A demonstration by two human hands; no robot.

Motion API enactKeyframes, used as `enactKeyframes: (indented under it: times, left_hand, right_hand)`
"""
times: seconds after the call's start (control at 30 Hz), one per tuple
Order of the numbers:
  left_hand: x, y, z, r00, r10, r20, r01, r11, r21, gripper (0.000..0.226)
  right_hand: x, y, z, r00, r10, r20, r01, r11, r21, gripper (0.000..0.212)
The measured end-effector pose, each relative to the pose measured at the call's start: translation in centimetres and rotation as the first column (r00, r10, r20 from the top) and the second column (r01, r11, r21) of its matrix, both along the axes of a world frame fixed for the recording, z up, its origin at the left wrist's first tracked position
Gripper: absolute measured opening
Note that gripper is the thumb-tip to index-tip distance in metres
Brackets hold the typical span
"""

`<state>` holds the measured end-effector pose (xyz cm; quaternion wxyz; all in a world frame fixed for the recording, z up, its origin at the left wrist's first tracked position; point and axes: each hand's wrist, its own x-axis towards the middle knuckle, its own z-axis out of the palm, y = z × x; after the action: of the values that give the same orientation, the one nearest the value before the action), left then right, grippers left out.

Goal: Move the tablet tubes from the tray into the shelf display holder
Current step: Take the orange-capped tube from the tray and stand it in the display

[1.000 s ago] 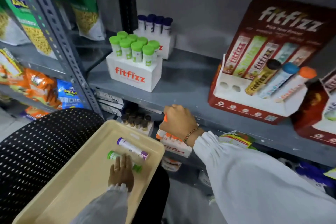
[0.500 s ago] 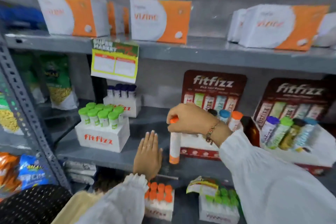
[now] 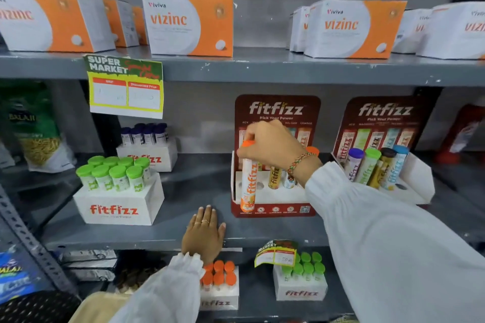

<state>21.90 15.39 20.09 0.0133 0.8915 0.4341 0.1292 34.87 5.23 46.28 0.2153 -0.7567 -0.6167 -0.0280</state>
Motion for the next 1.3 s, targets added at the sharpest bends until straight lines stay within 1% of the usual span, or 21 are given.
enactKeyframes:
  times: [0.1, 0.2, 0.3, 0.37, 0.4, 0.5, 0.53, 0.57, 0.63, 0.67, 0.7, 0.77, 0.8, 0.83, 0.97, 1.0, 1.03, 1.1, 1.13, 1.23, 1.3]
  left_hand:
    - [-0.1, -0.4, 0.7, 0.999, 0.007, -0.05, -0.007, 1.0, 0.0, 0.121]
    - [-0.2, -0.7, 1.3, 0.998, 0.014, -0.062, -0.015, 1.0, -0.019, 0.123]
    - [-0.1, -0.9, 1.5, 0.998, 0.017, -0.058, -0.019, 1.0, -0.022, 0.1]
    - [0.0, -0.9, 1.5, 0.996, 0.022, -0.082, -0.024, 0.999, -0.021, 0.085]
    - [0.0, -0.9, 1.5, 0.996, 0.022, -0.091, -0.024, 1.0, -0.019, 0.083]
    - [-0.2, -0.8, 1.4, 0.996, 0.02, -0.09, -0.021, 1.0, -0.012, 0.098]
    - [-0.2, -0.8, 1.4, 0.996, 0.026, -0.091, -0.028, 1.0, -0.015, 0.093]
    - [-0.2, -0.8, 1.3, 0.994, 0.034, -0.1, -0.035, 0.999, -0.016, 0.083]
    - [-0.1, -0.8, 1.3, 0.992, 0.04, -0.117, -0.043, 0.999, -0.022, 0.068]
    - [-0.1, -0.8, 1.4, 0.992, 0.041, -0.121, -0.045, 0.999, -0.023, 0.07]
    - [-0.1, -0.8, 1.3, 0.993, 0.04, -0.114, -0.043, 0.999, -0.024, 0.081]
    - [0.0, -0.6, 1.0, 0.994, 0.032, -0.106, -0.034, 0.999, -0.017, 0.113]
    - [0.1, -0.5, 0.7, 0.994, 0.034, -0.102, -0.035, 0.999, -0.009, 0.122]
    - [0.1, -0.3, 0.5, 0.995, 0.035, -0.089, -0.035, 0.999, -0.006, 0.126]
    - [0.3, 0.2, 0.3, 0.997, -0.003, -0.081, 0.004, 1.0, 0.004, 0.127]
    - [0.4, 0.2, 0.6, 0.997, -0.015, -0.078, 0.014, 1.0, -0.006, 0.122]
    - [0.6, 0.2, 0.7, 0.998, -0.015, -0.062, 0.014, 1.0, -0.019, 0.11]
    - [0.9, 0.2, 0.9, 0.996, 0.005, -0.09, -0.007, 0.999, -0.031, 0.074]
    - [1.0, 0.2, 0.9, 0.994, 0.016, -0.108, -0.02, 0.999, -0.033, 0.067]
    - [1.2, 0.4, 0.6, 0.989, 0.03, -0.142, -0.034, 0.999, -0.027, 0.075]
    - [1.1, 0.7, 0.3, 0.992, 0.028, -0.124, -0.031, 0.999, -0.026, 0.085]
  right_hand:
    - [0.0, -0.3, -0.2, 0.999, 0.043, 0.031, -0.043, 0.999, -0.027, 0.018]
    - [0.3, -0.3, -0.3, 0.997, 0.073, -0.016, -0.074, 0.995, -0.062, 0.023]
    - [0.1, -0.1, -0.1, 0.993, 0.058, -0.102, -0.072, 0.987, -0.143, 0.023]
    - [0.0, 0.1, -0.1, 0.992, 0.049, -0.116, -0.07, 0.98, -0.184, 0.021]
    - [-0.1, 0.3, -0.1, 0.993, 0.044, -0.113, -0.064, 0.982, -0.18, 0.021]
    - [-0.2, 0.8, -0.3, 0.995, 0.014, -0.103, -0.03, 0.986, -0.164, 0.02]
    - [-0.2, 0.9, -0.4, 0.995, 0.008, -0.099, -0.024, 0.987, -0.162, 0.021]
    - [-0.2, 0.9, -0.4, 0.995, 0.006, -0.097, -0.021, 0.987, -0.158, 0.022]
    - [-0.1, 0.8, -0.5, 0.996, -0.004, -0.088, -0.009, 0.989, -0.145, 0.029]
    - [0.1, 0.8, -0.6, 0.997, -0.015, -0.08, 0.003, 0.99, -0.144, 0.035]
    - [0.3, 0.9, -0.7, 0.997, -0.022, -0.075, 0.011, 0.989, -0.146, 0.038]
    - [0.9, 1.3, -1.0, 0.996, -0.037, -0.08, 0.024, 0.988, -0.151, 0.035]
    - [1.3, 1.5, -1.0, 0.995, -0.053, -0.081, 0.04, 0.988, -0.15, 0.033]
    - [1.8, 1.8, -1.1, 0.995, -0.067, -0.077, 0.055, 0.988, -0.146, 0.032]
    - [3.6, 2.4, -1.1, 0.993, -0.118, -0.029, 0.114, 0.988, -0.108, 0.03]
    - [4.1, 2.6, -1.2, 0.991, -0.133, -0.019, 0.131, 0.986, -0.105, 0.031]
    - [4.5, 2.8, -1.5, 0.989, -0.146, -0.013, 0.143, 0.984, -0.11, 0.032]
    - [5.2, 3.4, -2.3, 0.987, -0.162, -0.014, 0.159, 0.98, -0.118, 0.034]
    - [5.4, 3.7, -2.6, 0.986, -0.167, -0.02, 0.164, 0.979, -0.12, 0.033]
    - [5.8, 4.3, -3.4, 0.981, -0.186, -0.045, 0.18, 0.976, -0.121, 0.036]
    - [6.1, 4.5, -3.6, 0.98, -0.191, -0.063, 0.182, 0.975, -0.124, 0.039]
